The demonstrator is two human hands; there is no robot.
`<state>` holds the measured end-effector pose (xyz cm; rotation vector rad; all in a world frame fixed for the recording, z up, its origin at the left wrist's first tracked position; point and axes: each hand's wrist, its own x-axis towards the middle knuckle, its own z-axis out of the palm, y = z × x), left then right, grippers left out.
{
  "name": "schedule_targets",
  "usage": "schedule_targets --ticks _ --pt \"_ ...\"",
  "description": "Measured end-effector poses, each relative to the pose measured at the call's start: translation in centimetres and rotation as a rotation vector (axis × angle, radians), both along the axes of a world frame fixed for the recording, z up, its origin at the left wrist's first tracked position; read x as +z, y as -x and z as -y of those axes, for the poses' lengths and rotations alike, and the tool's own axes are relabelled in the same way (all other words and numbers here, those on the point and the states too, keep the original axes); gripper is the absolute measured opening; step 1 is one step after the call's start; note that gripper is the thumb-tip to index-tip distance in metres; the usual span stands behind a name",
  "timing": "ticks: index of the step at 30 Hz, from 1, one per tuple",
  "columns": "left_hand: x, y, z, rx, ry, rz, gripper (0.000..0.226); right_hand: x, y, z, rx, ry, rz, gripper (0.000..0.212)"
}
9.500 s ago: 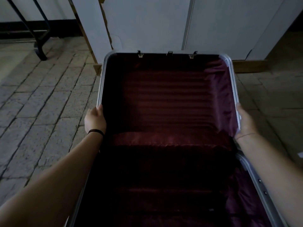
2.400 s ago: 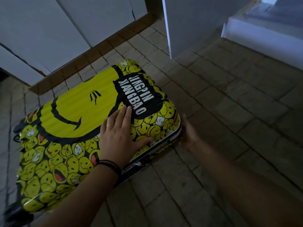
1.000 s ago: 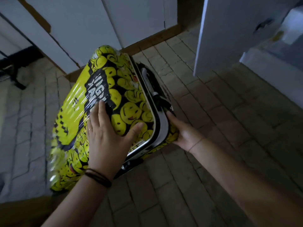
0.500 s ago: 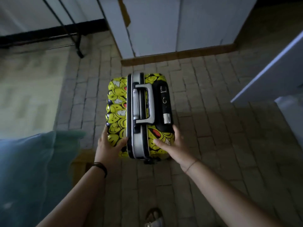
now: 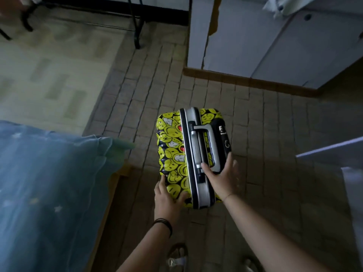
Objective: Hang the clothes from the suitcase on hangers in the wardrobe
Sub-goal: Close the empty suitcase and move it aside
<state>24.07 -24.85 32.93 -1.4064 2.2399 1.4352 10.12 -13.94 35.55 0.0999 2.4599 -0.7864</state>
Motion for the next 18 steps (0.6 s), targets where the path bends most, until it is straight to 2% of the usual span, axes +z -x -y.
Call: schedule_targets --ticks 4,5,9,12,14,18 --pt "0.8 0.2 1.2 0.036 0.09 0.088 0.055 -1.7 -0.5 1.8 0.081 -0.013 -0.047 0.116" --pt "0.9 0.5 2.2 0.038 0.128 0.12 0.052 -2.0 -0.4 1.7 0.12 -0.036 -0.071 0.118" --pt "0.8 1.9 7.2 -0.013 0.412 0.198 0.073 -2.4 0.4 1.3 0.257 -0.061 -0.155 0.109" --pt "1.4 4.2 9.4 -0.183 0.549 0.221 0.078 -2.6 1.5 1.8 0.355 -0.049 -0.182 0.11" --pt "1.5 5.9 9.5 -0.27 0.57 0.268 0.079 -2.7 2.6 2.1 0.459 -0.053 -0.178 0.11" --pt "1.1 7.4 8.2 -0.271 0.539 0.342 0.077 -2.5 5.4 2.5 0.699 -0.053 -0.186 0.104"
